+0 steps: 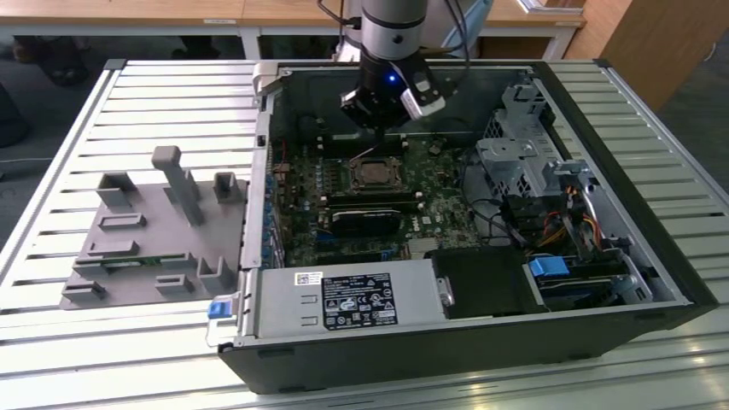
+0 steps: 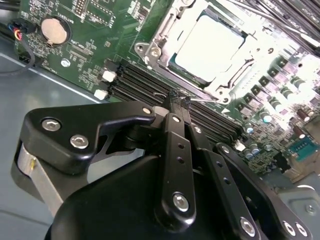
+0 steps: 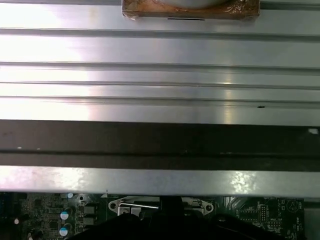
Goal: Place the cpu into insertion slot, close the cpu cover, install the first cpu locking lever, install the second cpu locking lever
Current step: 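Install the first cpu locking lever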
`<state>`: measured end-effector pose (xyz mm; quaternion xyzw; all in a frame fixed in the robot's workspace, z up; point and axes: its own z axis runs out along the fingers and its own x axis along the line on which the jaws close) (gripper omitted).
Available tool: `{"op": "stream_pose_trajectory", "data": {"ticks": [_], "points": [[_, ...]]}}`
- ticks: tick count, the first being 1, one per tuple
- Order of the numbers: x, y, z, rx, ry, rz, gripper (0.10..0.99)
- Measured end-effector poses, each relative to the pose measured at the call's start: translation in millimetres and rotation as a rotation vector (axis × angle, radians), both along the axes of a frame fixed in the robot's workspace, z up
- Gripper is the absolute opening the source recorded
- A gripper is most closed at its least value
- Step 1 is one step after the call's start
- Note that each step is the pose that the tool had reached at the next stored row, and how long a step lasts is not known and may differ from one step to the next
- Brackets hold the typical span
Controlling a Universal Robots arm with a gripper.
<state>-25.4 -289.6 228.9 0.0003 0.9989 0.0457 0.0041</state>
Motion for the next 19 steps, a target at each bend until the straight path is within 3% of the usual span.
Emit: {"op": "stream_pose_trajectory", "data": {"ticks": [9, 19], "points": [[6.9, 0.0, -4.3, 0.0, -0.0001, 0.0, 0.106], [8.9, 0.0, -7.3, 0.0, 0.0, 0.0, 0.106]]}}
